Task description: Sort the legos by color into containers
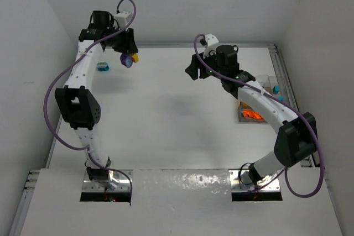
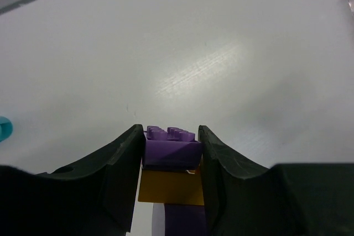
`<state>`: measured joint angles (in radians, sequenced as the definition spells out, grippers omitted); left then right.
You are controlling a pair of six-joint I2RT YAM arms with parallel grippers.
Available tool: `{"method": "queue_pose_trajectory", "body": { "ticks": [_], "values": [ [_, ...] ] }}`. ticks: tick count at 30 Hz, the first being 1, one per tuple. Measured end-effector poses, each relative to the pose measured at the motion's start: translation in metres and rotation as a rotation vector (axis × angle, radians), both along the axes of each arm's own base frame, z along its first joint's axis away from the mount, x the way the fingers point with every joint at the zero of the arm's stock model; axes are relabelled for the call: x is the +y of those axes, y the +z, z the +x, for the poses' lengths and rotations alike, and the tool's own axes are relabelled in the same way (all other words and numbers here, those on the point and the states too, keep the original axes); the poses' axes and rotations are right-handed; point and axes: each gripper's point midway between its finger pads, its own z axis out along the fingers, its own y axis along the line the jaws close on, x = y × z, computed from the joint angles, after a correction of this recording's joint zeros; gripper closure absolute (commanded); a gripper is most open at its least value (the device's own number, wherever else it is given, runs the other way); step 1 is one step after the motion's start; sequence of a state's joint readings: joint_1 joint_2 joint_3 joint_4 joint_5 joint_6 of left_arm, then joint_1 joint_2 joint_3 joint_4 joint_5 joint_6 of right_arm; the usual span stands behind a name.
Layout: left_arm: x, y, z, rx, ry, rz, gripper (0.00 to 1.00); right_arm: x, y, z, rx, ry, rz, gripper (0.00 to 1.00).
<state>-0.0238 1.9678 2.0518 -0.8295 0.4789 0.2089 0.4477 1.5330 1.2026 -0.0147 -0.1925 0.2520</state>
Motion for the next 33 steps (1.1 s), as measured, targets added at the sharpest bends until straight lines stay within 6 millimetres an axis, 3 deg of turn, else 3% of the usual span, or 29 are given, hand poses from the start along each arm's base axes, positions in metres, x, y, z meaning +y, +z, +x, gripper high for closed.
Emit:
{"method": "queue_pose_trajectory", "body": {
  "ticks": [4, 10, 13, 17, 23, 27, 33],
  "values": [
    [-0.016, -0.01, -0.018, 0.034, -0.114, 0.002, 1.0, 0.004, 0.003, -0.002, 0.006, 0.015, 0.024, 0.42],
    [-0.074, -0.004, -0.066, 0.018, -0.372, -0.005, 1.0, 0.012, 0.004, -0.008, 0.018, 0.06, 0.053, 0.43],
    [-0.095, 0.003, -0.074, 0.03, -0.386, -0.045, 1.0, 0.02, 0.001, -0.014, 0.026, 0.089, 0.075, 0.44],
    [-0.096, 0.008, -0.068, 0.082, -0.271, -0.108, 1.0, 0.047, -0.003, -0.029, 0.022, 0.132, 0.119, 0.44],
    [-0.099, 0.01, -0.06, 0.123, -0.159, -0.167, 1.0, 0.093, 0.021, -0.036, -0.018, 0.198, 0.235, 0.45],
    [-0.089, 0.006, -0.049, 0.146, -0.008, -0.153, 1.0, 0.102, 0.025, -0.038, -0.026, 0.169, 0.253, 0.45],
    [-0.07, 0.005, -0.028, 0.151, 0.249, -0.155, 1.0, 0.111, 0.036, -0.022, 0.062, 0.003, 0.503, 0.42]
  ]
}}
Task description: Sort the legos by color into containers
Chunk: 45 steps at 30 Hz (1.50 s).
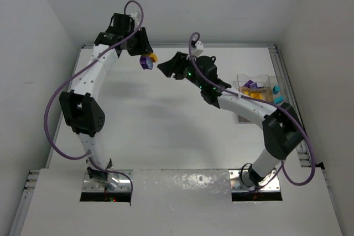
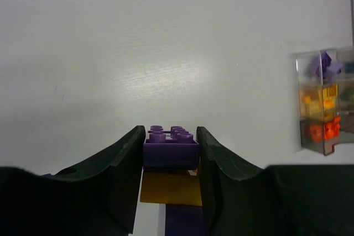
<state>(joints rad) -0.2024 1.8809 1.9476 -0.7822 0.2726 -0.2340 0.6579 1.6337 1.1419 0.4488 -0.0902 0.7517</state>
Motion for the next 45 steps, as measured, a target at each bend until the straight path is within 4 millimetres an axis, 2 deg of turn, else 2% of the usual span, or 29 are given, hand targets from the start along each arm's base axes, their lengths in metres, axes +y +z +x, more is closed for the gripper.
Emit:
{"method": "queue_pose_trajectory", "body": {
  "ticks": [7, 12, 18, 22, 26, 29, 30, 31, 35, 37, 39, 45],
  "values": [
    [0.012, 0.011, 0.014, -0.029, 0.132, 0.0, 1.0, 0.012, -0.019, 0.025, 0.25, -0.116, 0.223, 0.26],
    [0.012, 0.015, 0.019, -0.053, 0.141, -0.004, 1.0, 0.025, -0.012, 0.035, 0.316, -0.117, 0.315, 0.14],
    [0.008, 0.016, 0.02, -0.057, 0.126, -0.017, 1.0, 0.034, -0.004, 0.03, 0.294, -0.06, 0.332, 0.12],
    [0.001, 0.02, 0.019, -0.06, 0.094, -0.044, 1.0, 0.041, -0.01, 0.03, 0.268, -0.024, 0.297, 0.16],
    [-0.001, 0.025, 0.021, -0.072, 0.086, -0.054, 1.0, 0.041, -0.03, 0.03, 0.165, -0.021, 0.129, 0.17],
    [0.003, 0.028, 0.025, -0.084, 0.109, -0.04, 1.0, 0.029, -0.045, 0.017, -0.033, -0.081, -0.132, 0.15],
    [0.005, 0.03, 0.027, -0.089, 0.12, -0.036, 1.0, 0.023, -0.045, 0.017, -0.137, -0.116, -0.241, 0.15],
    [0.006, 0.031, 0.029, -0.093, 0.13, -0.032, 1.0, 0.029, -0.043, 0.004, -0.209, -0.109, -0.304, 0.16],
    [0.009, 0.034, 0.037, -0.097, 0.174, -0.04, 1.0, 0.046, -0.018, -0.011, -0.507, -0.129, -0.456, 0.19],
    [0.009, 0.033, 0.041, -0.096, 0.19, -0.044, 1.0, 0.048, -0.014, -0.007, -0.591, -0.147, -0.493, 0.22],
    [0.009, 0.033, 0.043, -0.097, 0.202, -0.043, 1.0, 0.048, -0.017, 0.003, -0.638, -0.173, -0.529, 0.25],
    [0.004, 0.035, 0.042, -0.087, 0.215, -0.063, 1.0, 0.068, -0.024, 0.046, -0.701, -0.308, -0.608, 0.25]
  ]
}}
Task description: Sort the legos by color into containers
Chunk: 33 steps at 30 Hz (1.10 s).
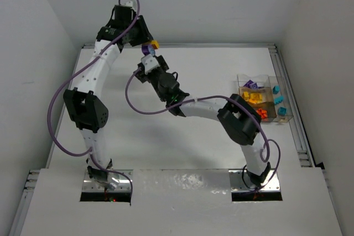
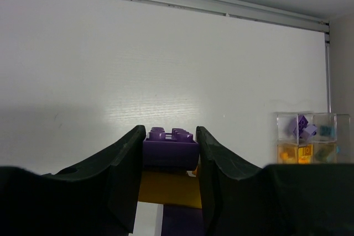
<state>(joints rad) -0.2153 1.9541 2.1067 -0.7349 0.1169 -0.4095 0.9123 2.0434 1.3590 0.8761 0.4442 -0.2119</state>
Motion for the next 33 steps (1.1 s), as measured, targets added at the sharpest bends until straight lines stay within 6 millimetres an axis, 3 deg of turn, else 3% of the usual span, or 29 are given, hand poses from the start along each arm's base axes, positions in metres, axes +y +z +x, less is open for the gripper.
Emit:
{"method": "queue_pose_trajectory", "body": {
  "ticks": [8, 16, 17, 19, 20, 27, 33],
  "values": [
    [-0.001, 0.0, 0.001, 0.006, 0.013, -0.027, 1.0, 0.004, 0.024, 0.032, -0.094, -0.149, -0.005, 0.33],
    [-0.005, -0.003, 0.002, 0.02, 0.009, -0.048, 1.0, -0.01, 0.028, 0.037, -0.121, -0.237, -0.034, 0.72],
    [-0.004, -0.003, 0.003, 0.017, 0.011, -0.048, 1.0, -0.012, 0.029, 0.037, -0.123, -0.246, -0.032, 0.77],
    [-0.004, -0.002, 0.003, 0.016, 0.011, -0.053, 1.0, -0.013, 0.031, 0.038, -0.127, -0.254, -0.033, 0.98],
    [-0.004, -0.002, 0.004, 0.016, 0.012, -0.055, 1.0, -0.013, 0.031, 0.038, -0.127, -0.258, -0.031, 1.0],
    [-0.007, -0.001, 0.003, 0.016, 0.005, -0.069, 1.0, -0.017, 0.022, 0.033, -0.125, -0.255, -0.034, 1.0],
    [-0.011, -0.008, 0.006, 0.027, -0.006, -0.069, 1.0, -0.034, -0.032, 0.003, -0.044, -0.216, -0.138, 1.0]
  ]
}}
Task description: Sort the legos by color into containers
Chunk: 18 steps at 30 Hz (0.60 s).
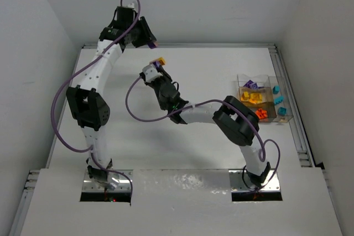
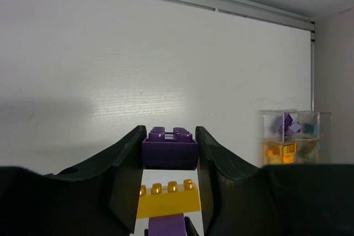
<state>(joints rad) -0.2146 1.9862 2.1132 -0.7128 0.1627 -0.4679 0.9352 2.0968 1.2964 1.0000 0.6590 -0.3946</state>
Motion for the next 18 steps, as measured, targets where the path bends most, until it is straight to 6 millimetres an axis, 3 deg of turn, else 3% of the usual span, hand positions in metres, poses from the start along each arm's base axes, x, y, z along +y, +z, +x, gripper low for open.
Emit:
{"method": "queue_pose_trajectory", "body": {
  "ticks": [3, 9, 14, 18],
  "values": [
    [-0.001, -0.012, 0.003, 0.021, -0.002, 0.006, 1.0, -0.003, -0.008, -0.012, 0.022, 0.014, -0.004, 1.0],
    [0.0, -0.023, 0.006, 0.037, -0.009, 0.023, 1.0, -0.021, 0.002, -0.037, 0.058, 0.031, 0.041, 1.0],
    [0.001, -0.023, 0.006, 0.033, -0.012, 0.034, 1.0, -0.051, 0.027, -0.063, 0.147, 0.107, 0.13, 1.0],
    [0.001, -0.023, 0.006, 0.028, -0.022, 0.045, 1.0, -0.101, 0.047, -0.061, 0.26, 0.181, 0.292, 1.0]
  ]
}}
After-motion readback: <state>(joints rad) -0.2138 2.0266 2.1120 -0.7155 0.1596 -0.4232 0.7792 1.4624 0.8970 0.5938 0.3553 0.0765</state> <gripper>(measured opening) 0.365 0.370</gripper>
